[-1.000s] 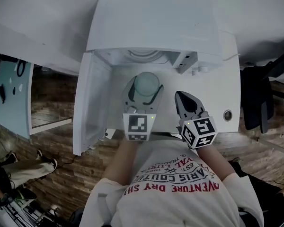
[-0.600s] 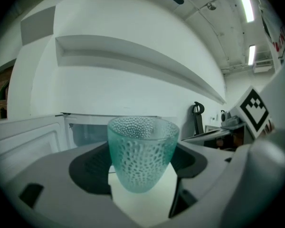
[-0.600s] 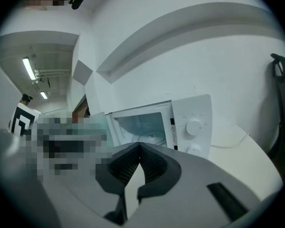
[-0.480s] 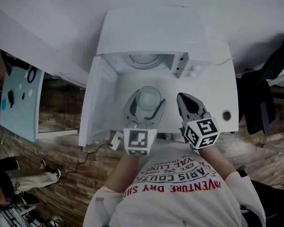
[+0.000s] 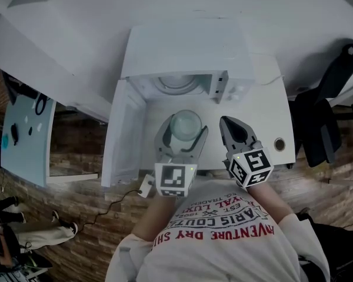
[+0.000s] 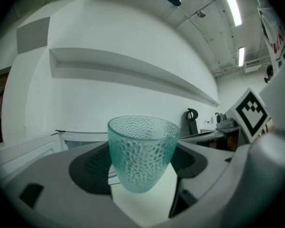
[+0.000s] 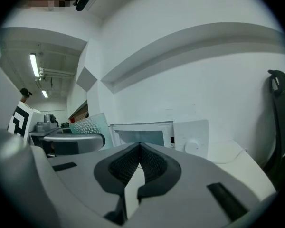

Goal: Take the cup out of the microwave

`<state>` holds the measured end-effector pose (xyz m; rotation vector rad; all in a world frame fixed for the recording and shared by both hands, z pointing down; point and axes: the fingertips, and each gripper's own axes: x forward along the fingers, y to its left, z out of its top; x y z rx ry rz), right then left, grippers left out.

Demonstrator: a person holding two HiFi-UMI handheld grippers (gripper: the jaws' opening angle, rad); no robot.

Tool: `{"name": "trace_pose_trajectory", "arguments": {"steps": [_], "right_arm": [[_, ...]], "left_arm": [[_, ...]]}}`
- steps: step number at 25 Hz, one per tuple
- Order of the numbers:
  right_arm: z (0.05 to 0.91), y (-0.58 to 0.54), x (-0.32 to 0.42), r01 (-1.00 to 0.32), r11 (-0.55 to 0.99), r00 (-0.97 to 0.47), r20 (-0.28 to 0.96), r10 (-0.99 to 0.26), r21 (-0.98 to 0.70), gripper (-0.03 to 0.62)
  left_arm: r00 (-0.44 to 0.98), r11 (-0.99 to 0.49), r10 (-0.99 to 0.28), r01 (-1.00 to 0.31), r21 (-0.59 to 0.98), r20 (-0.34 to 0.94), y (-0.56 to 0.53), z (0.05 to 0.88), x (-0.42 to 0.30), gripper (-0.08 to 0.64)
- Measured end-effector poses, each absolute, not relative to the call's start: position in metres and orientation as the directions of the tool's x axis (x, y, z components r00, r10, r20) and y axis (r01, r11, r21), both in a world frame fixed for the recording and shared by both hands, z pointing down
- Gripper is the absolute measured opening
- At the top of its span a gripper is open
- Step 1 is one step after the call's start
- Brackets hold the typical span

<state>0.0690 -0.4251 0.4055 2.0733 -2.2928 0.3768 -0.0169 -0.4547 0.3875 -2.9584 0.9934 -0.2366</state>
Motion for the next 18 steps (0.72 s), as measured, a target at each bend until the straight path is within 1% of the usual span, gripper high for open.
{"name": "trace_pose_trajectory", "arguments": {"steps": [5, 18], "right_arm": [[0.398, -0.428, 0.069, -0.989, 0.081, -0.102, 0.167, -0.981, -0.124, 0.011], [0.404, -0.434, 0.080, -0.990, 0.055, -0.077, 0.175, -0.981, -0.129, 0.012]], "left_arm": [[0.792, -0.803, -0.595, -0.594, -0.058, 0.138, -0.457, 0.385, -0.017, 0.374], [0.789, -0.804, -0.589, -0.593, -0.032, 0.172, -0.465, 0.396, -0.013, 0.374]]}}
